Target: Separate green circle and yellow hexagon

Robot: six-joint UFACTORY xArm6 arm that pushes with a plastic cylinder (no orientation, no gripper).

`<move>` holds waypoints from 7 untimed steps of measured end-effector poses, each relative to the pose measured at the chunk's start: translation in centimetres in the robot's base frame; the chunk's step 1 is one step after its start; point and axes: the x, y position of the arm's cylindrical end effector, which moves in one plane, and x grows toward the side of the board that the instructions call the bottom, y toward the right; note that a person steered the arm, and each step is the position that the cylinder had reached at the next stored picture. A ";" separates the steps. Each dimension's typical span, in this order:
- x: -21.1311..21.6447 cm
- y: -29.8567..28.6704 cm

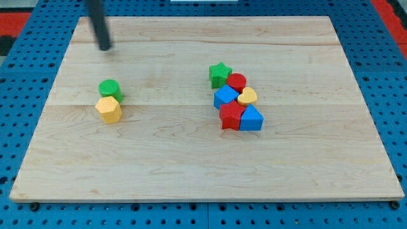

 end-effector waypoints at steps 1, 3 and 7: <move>1.2 -4.2; 10.2 -1.8; 12.7 15.3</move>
